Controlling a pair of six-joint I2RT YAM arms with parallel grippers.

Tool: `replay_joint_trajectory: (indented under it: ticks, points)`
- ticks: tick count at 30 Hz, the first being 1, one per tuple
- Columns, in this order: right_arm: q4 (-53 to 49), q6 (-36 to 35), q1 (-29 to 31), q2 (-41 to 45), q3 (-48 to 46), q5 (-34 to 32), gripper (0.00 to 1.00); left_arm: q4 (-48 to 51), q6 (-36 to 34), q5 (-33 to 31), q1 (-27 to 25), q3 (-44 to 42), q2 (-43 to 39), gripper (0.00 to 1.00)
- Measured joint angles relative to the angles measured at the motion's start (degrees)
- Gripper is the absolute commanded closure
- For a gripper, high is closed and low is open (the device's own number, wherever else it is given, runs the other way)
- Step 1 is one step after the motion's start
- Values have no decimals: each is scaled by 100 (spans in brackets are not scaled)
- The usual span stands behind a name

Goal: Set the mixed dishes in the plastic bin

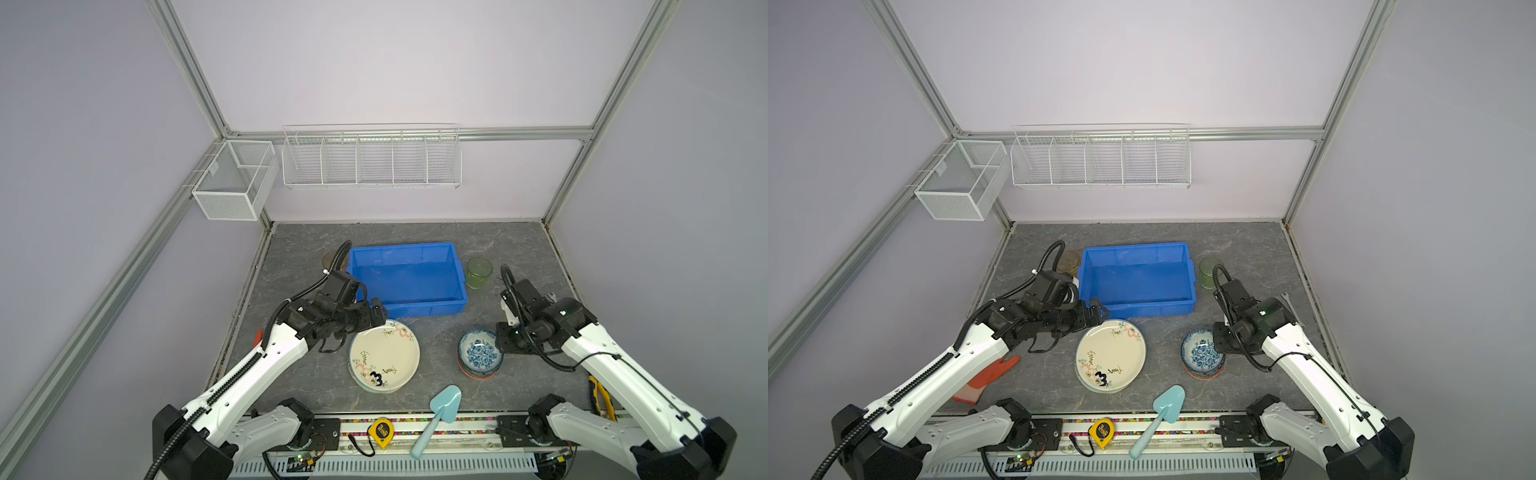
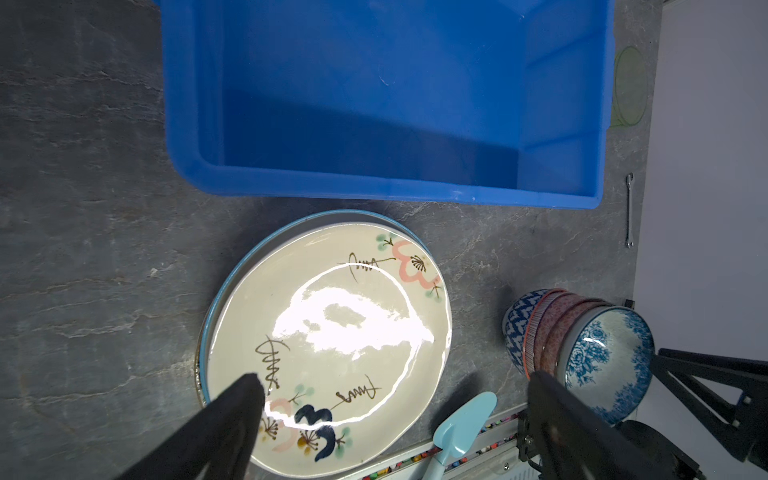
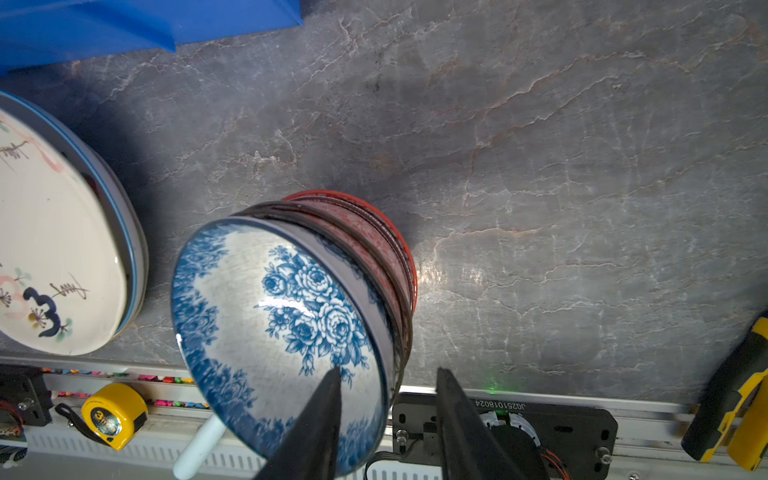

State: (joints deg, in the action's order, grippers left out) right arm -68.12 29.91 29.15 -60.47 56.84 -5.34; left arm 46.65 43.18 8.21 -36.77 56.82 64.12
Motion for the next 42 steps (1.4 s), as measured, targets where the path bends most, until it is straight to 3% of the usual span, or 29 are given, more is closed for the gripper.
replay_joint_trajectory:
  ticks: [15, 42]
  points:
    - [94, 157, 216, -337, 0, -260, 77, -245, -79, 63, 0, 48, 315, 1]
    - [55, 208, 326, -334, 0, -363, 92, -354, -83, 146, 0, 48, 448, 1]
